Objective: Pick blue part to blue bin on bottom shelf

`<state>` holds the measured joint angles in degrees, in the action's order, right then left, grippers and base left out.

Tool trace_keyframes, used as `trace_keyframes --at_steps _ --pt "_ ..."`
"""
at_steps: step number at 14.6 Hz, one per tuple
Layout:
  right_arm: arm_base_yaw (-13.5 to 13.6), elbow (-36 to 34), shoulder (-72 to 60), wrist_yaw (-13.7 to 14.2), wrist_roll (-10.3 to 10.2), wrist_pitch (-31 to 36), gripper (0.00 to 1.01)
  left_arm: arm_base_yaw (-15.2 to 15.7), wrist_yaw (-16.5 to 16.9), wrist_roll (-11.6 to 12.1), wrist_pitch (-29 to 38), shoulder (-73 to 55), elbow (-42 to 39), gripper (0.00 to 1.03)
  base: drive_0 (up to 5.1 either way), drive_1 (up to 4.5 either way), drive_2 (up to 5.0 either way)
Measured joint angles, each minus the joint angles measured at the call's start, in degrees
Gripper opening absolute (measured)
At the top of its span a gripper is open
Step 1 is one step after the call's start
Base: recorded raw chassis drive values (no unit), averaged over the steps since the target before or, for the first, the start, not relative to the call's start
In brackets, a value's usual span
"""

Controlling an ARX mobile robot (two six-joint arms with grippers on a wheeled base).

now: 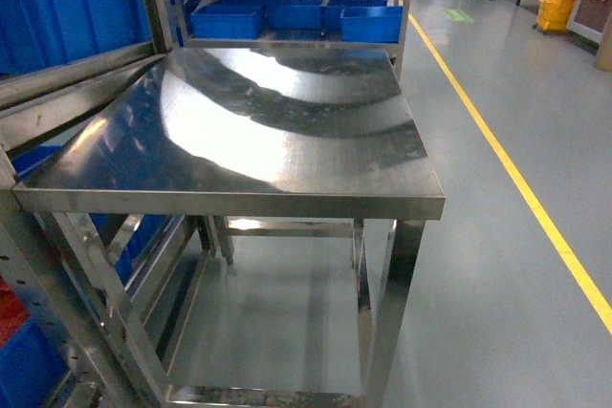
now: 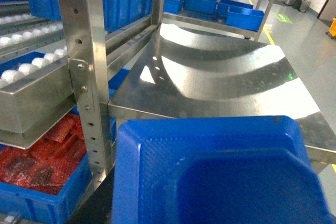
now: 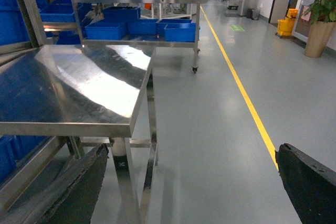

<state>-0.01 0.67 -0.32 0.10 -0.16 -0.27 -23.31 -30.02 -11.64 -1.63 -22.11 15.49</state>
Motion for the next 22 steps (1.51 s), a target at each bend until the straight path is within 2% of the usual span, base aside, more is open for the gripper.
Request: trace_keyframes --at_steps 22 --pt "0.0 0.0 0.0 -0.1 0.0 0.0 0.98 -0.1 0.0 0.0 0.0 0.1 0.0 0.43 -4.9 2.55 2.5"
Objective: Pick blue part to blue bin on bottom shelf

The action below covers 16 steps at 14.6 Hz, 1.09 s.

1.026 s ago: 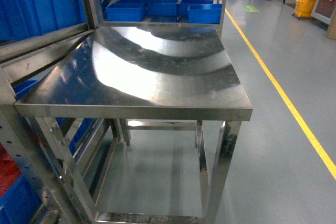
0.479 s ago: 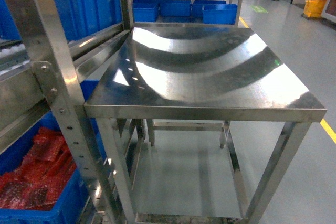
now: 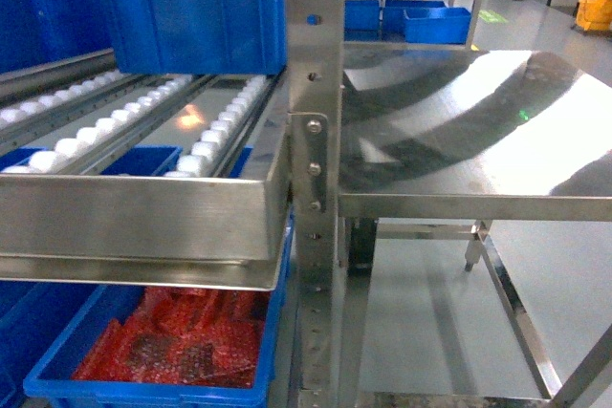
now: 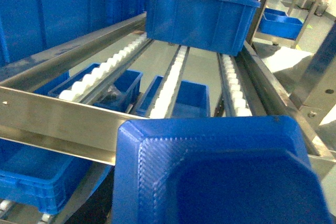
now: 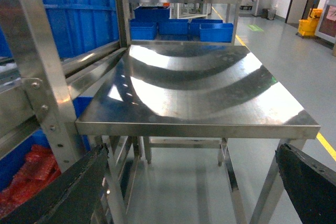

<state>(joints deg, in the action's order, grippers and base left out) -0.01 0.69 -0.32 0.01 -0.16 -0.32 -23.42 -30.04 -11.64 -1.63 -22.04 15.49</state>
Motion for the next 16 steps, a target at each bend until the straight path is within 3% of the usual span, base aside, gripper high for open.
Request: trace_keyframes --at_steps 16 --pt "0.0 0.0 0.0 0.0 0.0 0.1 0.98 0.0 0.0 0.0 0.2 0.0 0.0 0.43 -5.0 2.45 2.4"
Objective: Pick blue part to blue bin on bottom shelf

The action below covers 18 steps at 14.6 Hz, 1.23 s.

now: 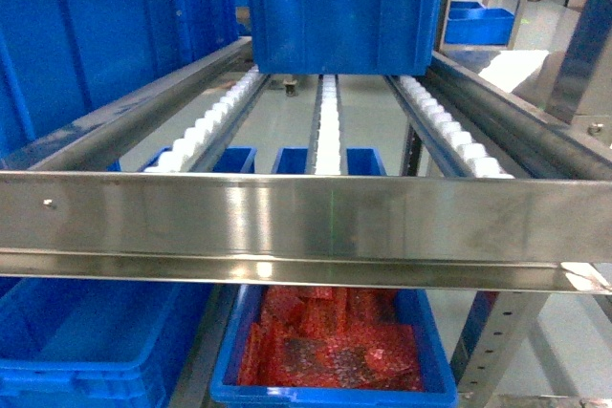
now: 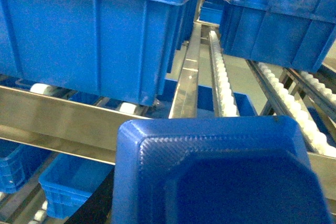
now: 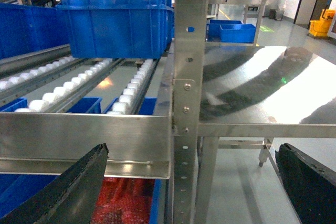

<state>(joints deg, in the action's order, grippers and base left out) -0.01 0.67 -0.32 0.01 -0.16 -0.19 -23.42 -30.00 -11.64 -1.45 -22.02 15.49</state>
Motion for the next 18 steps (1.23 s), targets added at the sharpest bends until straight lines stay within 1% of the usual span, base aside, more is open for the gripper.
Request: trace_keyframes --at_steps 7,18 --pt "0.0 0.0 0.0 0.0 0.0 -0.2 0.98 0.0 0.0 0.0 -0.1 0.0 0.0 0.43 -4.8 2.37 2.4" --pt "0.0 0.0 0.0 -0.2 0.0 -0.1 0.98 0.0 0.0 0.0 -0.2 0.0 0.0 0.43 0.0 0.00 0.0"
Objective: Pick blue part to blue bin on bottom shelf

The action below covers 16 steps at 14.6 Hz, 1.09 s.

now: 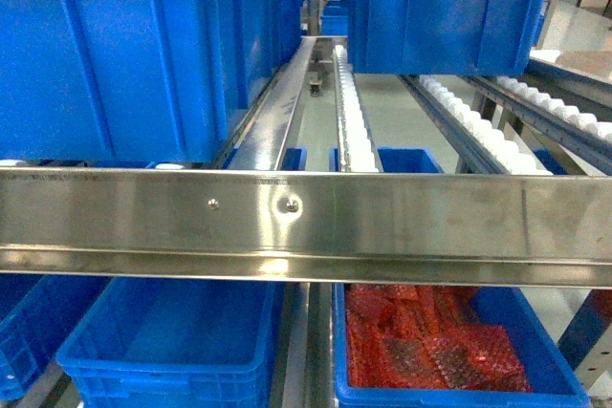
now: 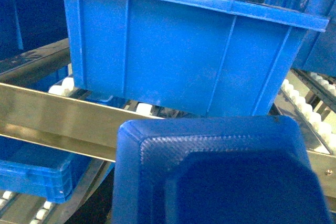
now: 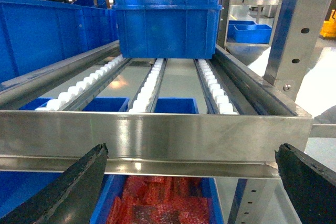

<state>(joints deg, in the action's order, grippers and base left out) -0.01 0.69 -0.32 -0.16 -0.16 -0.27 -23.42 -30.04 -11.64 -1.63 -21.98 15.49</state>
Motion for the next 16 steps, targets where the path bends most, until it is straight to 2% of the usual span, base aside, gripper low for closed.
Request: trace_keyframes --at_steps 16 --pt "0.0 0.0 0.0 0.2 0.0 0.0 0.98 0.0 0.0 0.0 0.0 0.0 0.0 0.43 0.0 0.00 0.0"
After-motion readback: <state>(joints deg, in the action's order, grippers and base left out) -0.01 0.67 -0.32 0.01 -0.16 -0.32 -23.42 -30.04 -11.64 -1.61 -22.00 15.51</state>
